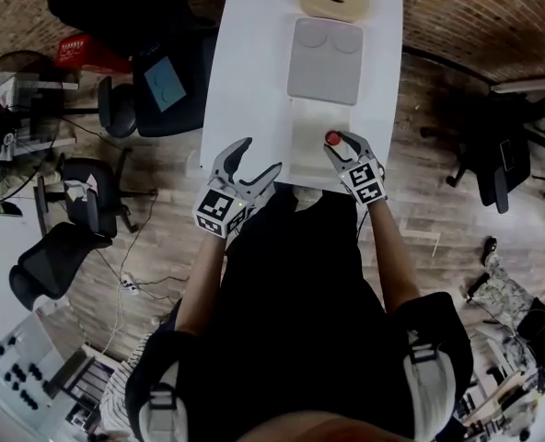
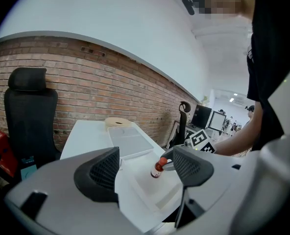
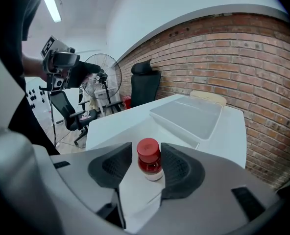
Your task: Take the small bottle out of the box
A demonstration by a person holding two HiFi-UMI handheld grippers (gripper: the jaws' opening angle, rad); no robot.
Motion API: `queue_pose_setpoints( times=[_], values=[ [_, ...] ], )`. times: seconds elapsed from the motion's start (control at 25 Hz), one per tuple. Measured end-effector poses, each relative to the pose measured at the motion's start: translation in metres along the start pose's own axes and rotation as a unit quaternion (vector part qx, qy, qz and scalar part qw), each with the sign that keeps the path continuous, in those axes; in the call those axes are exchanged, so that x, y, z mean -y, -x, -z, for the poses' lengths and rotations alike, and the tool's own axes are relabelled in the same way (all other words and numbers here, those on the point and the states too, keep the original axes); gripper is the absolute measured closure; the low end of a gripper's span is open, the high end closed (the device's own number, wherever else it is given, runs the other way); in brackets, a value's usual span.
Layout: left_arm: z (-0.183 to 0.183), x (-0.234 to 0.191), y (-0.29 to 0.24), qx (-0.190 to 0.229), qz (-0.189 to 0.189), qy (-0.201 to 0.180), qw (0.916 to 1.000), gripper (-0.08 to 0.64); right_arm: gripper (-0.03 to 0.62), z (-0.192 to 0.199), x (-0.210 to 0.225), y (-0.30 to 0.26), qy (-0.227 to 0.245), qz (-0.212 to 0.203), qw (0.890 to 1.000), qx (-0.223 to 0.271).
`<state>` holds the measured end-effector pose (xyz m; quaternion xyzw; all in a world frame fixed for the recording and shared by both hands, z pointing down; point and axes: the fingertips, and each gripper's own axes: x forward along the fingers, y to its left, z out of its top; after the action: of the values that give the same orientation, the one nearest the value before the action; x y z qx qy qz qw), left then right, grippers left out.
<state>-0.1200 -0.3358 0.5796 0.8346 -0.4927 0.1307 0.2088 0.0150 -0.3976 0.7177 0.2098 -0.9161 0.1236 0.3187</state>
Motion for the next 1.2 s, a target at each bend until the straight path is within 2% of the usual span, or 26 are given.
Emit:
queue_pose_setpoints(
  times=[0.12, 0.44, 1.2],
  values=[
    [0.000, 0.000, 0.004, -0.001, 0.001, -0.004, 1.0000, 0.207, 0.452, 0.000, 0.004, -0.001, 0.000, 0.014, 1.000, 0.000],
    [-0.002, -0.008, 0.013, 0.005, 0.004, -0.008, 0.9999, 0.207, 0.456, -0.002, 0.000, -0.004, 0.000, 0.023, 1.000, -0.001],
    [-0.011, -0.007, 0.035, 0.037, 0.022, -0.021, 0.9988, 0.207, 0.465, -0.016, -0.025, 0.009, 0.033, 0.046, 0.998, -0.005]
  ],
)
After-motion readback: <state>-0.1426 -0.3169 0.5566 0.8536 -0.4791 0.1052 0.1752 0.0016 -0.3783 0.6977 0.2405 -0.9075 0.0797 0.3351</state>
